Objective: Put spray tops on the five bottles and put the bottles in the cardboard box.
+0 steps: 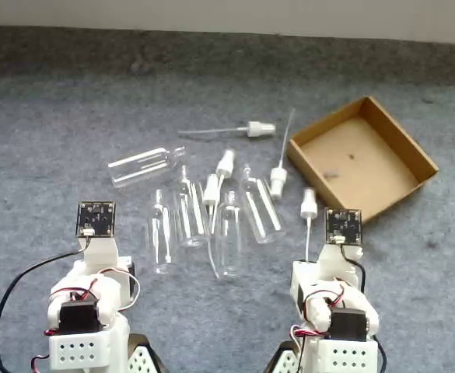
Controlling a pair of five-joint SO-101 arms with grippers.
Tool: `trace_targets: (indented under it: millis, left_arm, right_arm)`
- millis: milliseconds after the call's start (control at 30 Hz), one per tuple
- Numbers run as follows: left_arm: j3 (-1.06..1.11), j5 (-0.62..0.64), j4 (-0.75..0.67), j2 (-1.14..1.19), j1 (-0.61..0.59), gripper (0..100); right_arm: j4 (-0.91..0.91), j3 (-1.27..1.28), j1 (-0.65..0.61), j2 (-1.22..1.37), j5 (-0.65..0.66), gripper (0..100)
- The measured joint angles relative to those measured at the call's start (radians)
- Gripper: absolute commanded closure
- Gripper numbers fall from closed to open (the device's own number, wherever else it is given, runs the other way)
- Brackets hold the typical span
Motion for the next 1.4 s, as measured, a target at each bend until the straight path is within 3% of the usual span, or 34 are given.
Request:
trace_targets:
  millis: [867,1167,1400]
  left_arm:
    - [0.0,-0.002,0.008,0.0,0.0,99]
    - [0.0,-0.002,0.008,0.0,0.0,99]
    - [0.0,-0.002,0.008,0.0,0.0,99]
  right_arm:
    - [-0.005,0.0,0.0,0.0,0.0,99.3]
    - [-0.238,0.0,0.0,0.0,0.0,99.3]
    - [-0.301,0.0,0.0,0.0,0.0,99.2]
